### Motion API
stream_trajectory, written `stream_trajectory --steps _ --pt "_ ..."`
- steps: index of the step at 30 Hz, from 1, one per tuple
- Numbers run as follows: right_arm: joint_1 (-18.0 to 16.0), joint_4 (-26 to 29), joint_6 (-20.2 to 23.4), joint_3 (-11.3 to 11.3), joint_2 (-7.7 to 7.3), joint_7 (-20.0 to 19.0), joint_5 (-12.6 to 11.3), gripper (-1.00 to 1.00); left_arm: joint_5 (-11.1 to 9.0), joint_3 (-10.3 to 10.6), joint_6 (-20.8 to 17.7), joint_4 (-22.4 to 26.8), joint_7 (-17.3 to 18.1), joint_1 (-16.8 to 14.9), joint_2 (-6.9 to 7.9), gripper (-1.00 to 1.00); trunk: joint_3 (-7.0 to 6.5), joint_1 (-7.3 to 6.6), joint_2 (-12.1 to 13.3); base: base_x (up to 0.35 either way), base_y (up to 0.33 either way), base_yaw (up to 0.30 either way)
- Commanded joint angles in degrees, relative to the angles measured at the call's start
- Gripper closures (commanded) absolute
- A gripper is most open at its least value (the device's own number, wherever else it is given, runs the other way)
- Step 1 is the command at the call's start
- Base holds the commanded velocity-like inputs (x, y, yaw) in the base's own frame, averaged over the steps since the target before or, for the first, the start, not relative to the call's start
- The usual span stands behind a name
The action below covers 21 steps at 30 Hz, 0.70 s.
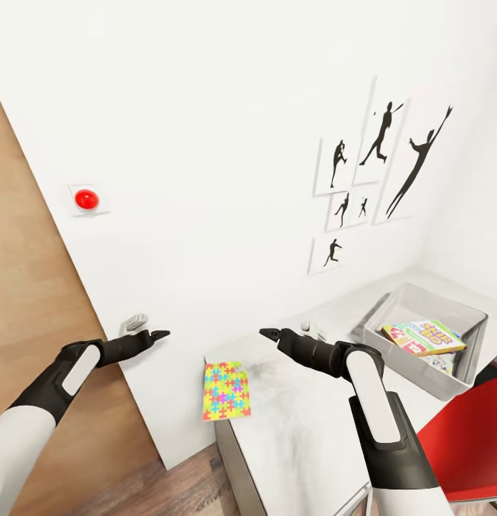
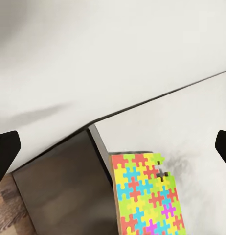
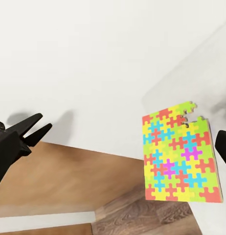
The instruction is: Put all the toys in the child's room - the three board games (two on the bed and one on the table), the two jigsaw puzzles on the table, and the tennis ball on the table - inside the toy box on the table in the child's room.
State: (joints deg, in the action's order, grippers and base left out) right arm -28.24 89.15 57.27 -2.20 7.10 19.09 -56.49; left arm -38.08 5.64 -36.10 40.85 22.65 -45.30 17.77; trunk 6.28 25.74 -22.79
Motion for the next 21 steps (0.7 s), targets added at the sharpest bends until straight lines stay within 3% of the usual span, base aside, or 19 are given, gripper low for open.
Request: stream_trajectory --steps 1,14,21 --pt "-0.06 0.06 0.13 0.01 0.02 0.60 -0.55 -1.00 -0.26 0.16 -0.20 0.02 0.00 -0.06 0.06 -1.00 0.13 0.04 -0.13 0.000 0.007 0.000" --pt "-0.06 0.14 0.13 -0.05 -0.03 0.53 -0.55 -1.00 -0.59 -0.08 -0.50 -0.43 -0.04 -0.06 0.07 -1.00 0.13 0.04 -0.13 0.000 0.002 0.000" --pt "-0.04 0.23 0.13 -0.02 -0.17 -1.89 -0.55 -1.00 -0.93 -0.36 -3.98 -1.27 0.00 -0.08 0.04 -1.00 0.13 0.04 -0.13 0.000 0.000 0.000"
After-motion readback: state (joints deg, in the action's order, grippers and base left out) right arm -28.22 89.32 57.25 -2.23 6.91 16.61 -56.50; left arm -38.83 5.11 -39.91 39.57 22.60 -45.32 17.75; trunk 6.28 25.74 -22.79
